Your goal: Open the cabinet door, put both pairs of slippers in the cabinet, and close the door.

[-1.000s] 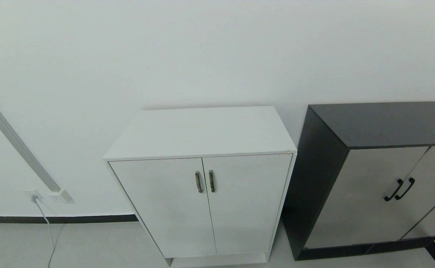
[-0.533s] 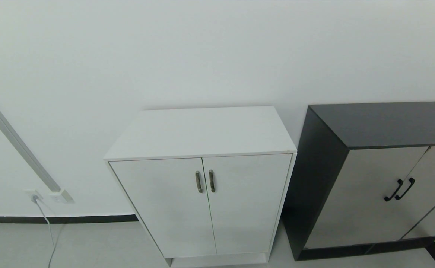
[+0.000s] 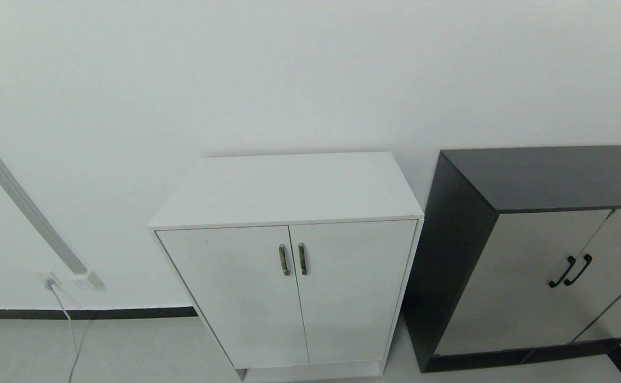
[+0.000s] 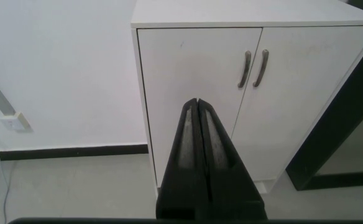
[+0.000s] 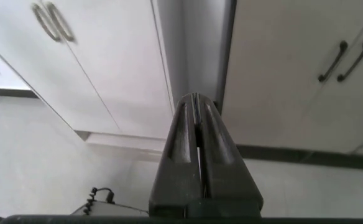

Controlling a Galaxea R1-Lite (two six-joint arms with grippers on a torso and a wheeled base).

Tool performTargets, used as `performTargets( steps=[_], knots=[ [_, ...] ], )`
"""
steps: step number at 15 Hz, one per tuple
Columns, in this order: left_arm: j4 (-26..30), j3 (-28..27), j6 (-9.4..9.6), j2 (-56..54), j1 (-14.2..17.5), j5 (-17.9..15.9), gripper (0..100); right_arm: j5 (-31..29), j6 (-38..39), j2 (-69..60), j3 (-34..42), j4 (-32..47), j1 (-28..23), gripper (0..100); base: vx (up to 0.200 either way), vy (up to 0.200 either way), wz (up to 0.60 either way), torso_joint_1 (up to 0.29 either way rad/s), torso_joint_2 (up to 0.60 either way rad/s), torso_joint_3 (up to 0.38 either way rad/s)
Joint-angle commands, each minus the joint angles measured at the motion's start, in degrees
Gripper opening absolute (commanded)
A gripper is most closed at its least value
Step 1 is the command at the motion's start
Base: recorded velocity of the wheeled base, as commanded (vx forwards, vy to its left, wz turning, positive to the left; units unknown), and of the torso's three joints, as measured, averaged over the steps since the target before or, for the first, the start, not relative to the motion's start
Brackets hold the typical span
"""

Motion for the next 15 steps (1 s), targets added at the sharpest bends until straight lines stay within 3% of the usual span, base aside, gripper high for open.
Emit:
performTargets(
  steps=[1,4,7,9,12,15],
  knots=[
    [0.0,0.0,-0.04,0.0,0.0,0.0,0,0.0,0.0,-3.8,0.0,0.0,3.0,0,0.0,0.0,0.0,0.0,0.0,0.0],
    [0.0,0.0,0.04,0.0,0.0,0.0,0,0.2,0.0,-6.1,0.0,-0.1,3.0,0,0.0,0.0,0.0,0.0,0.0,0.0],
    [0.0,0.0,-0.04,0.0,0.0,-0.1,0,6.9,-3.7,-6.4,0.3,1.3,2.2,0,0.0,0.0,0.0,0.0,0.0,0.0],
    [0.0,0.0,-0.04,0.0,0.0,-0.1,0,6.8,-3.7,-4.5,0.4,1.3,2.0,0,0.0,0.0,0.0,0.0,0.0,0.0],
    [0.0,0.0,-0.04,0.0,0.0,-0.1,0,5.5,-3.9,-4.8,0.3,1.3,-5.9,0,0.0,0.0,0.0,0.0,0.0,0.0],
    [0.0,0.0,-0.04,0.0,0.0,-0.1,0,3.6,-3.7,-4.8,0.3,1.3,-8.1,0,0.0,0.0,0.0,0.0,0.0,0.0]
  ],
)
